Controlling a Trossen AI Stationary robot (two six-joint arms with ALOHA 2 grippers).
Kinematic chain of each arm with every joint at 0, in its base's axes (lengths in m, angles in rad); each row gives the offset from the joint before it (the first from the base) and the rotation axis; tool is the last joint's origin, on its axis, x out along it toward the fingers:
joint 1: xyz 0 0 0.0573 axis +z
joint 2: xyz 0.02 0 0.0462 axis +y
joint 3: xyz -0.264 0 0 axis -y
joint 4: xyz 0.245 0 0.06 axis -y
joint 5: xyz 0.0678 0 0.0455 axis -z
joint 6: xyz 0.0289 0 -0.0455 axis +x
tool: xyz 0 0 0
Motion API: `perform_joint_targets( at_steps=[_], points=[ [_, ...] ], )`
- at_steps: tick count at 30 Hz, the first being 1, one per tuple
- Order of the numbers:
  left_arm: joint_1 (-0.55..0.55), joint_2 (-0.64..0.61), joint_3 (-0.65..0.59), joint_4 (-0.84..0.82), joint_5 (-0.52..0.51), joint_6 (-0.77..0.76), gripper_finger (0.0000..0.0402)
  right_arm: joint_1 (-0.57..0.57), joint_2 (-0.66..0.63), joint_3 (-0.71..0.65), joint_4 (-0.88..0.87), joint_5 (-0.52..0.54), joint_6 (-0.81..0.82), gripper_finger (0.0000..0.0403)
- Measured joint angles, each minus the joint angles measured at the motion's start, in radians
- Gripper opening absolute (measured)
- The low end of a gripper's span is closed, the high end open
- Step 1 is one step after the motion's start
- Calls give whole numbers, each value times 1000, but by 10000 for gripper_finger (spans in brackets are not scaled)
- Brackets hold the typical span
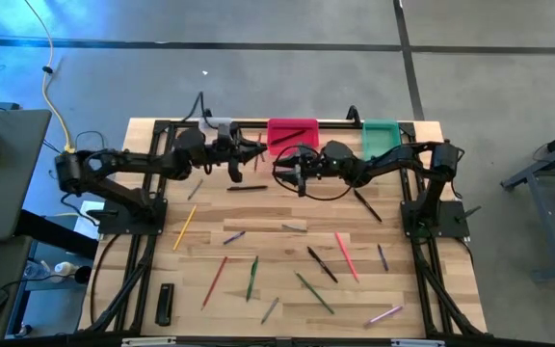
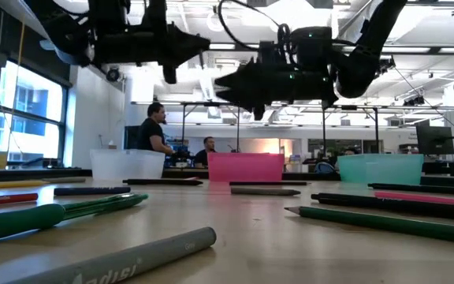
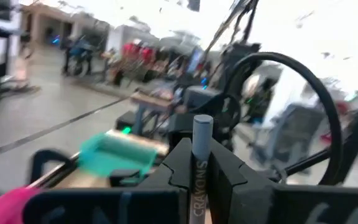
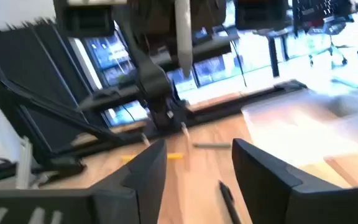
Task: Sort crayons/erasers/pens/pencils in bins
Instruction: Put the gray crayon into the transparent bin
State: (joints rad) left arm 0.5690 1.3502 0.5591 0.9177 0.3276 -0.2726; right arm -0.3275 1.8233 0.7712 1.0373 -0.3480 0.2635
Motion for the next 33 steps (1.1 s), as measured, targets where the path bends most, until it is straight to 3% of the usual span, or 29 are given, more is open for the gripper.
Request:
perform_joint_targets(
  at_steps=[5, 12, 16, 22, 29, 33],
  points=[
    [63, -114, 58, -351, -23, 97, 6, -27, 0, 0, -106, 0, -57, 163],
    [139, -144, 271, -970, -196, 245, 6, -40, -79, -1, -337, -1, -187, 61],
    [171, -98, 369, -1204, -287, 258, 6, -40, -168, -1, -526, -2, -327, 7],
    [246, 13, 426, -1416, -325, 247, 6, -47, -252, -1, -744, 11, -462, 10],
    [330, 138, 431, -1468, -324, 250, 6, -46, -255, -3, -757, 16, -474, 2],
    [389, 205, 431, -1478, -324, 250, 6, -44, -255, -79, -640, 16, -456, 1]
  ],
)
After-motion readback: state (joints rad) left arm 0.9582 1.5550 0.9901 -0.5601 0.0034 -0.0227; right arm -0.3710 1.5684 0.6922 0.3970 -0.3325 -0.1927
